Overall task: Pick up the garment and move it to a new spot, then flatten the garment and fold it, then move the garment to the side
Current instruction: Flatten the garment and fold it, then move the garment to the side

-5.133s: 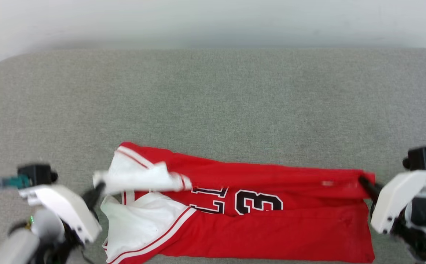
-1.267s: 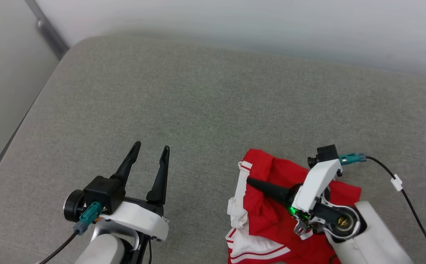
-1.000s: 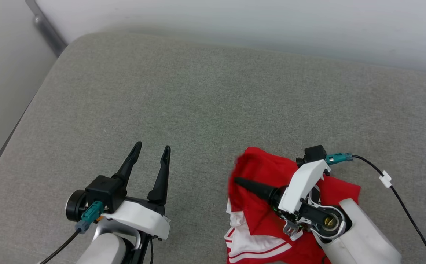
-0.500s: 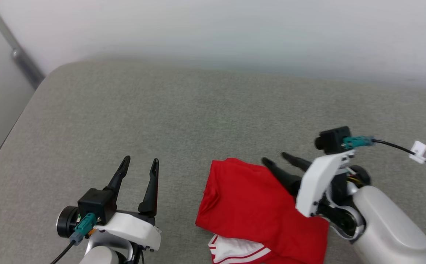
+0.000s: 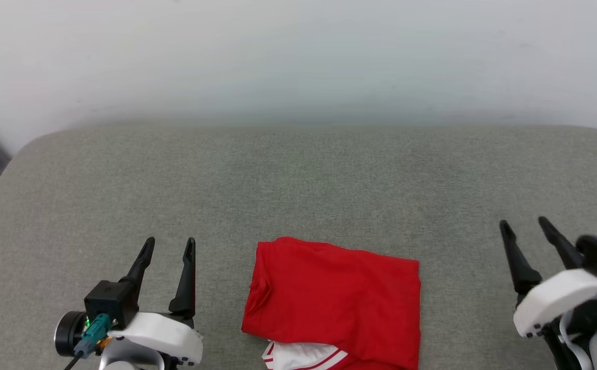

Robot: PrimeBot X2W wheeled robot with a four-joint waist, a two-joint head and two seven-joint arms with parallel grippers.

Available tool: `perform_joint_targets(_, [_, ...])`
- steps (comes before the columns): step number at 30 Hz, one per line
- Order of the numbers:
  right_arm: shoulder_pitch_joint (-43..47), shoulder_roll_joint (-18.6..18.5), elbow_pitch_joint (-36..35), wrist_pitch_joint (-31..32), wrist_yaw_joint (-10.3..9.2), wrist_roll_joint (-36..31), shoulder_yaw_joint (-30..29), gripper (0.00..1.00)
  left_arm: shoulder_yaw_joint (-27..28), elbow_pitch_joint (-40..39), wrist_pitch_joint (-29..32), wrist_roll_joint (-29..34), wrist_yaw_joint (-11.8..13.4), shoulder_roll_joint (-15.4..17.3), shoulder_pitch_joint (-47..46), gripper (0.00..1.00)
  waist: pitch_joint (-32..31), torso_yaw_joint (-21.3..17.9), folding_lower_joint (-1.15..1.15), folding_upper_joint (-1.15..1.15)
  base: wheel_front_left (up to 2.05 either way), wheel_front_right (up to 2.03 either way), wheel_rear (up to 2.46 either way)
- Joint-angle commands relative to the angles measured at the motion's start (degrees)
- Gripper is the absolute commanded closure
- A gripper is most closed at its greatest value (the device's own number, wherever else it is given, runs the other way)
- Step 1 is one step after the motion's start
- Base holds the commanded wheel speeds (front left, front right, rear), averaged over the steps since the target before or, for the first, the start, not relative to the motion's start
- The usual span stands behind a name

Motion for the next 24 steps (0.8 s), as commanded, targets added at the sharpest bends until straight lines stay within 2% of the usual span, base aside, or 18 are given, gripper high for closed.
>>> perform_joint_targets(1, [1.6,1.1,-2.1,-1.1,-0.03,-1.7,-1.6,0.00,0.2,-0.1,-0.1,0.0,0.3,0.4,0.7,0.00,-0.4,-0.5,0.00,0.00,0.00,0.00,0.00])
perform_joint_targets(5, [7.1,5.2,-9.2,-2.4,-0.03,-6.3,-5.3,0.00,0.7,0.0,0.0,-0.2,1.0,1.0,2.0,0.00,-1.4,-0.9,0.00,0.00,0.00,0.00,0.00])
perform_joint_targets(11, [13.7,8.4,-16.5,-1.8,-0.03,-8.5,-5.1,0.00,1.0,0.7,0.0,-0.6,1.6,1.4,4.0,0.00,-2.6,-0.7,0.00,0.00,0.00,0.00,0.00])
perform_joint_targets(24, [15.0,9.2,-20.6,0.8,-0.03,-9.0,-3.3,0.00,1.2,1.2,-0.2,-1.3,1.9,1.0,4.3,0.00,-2.7,-0.8,0.00,0.00,0.00,0.00,0.00])
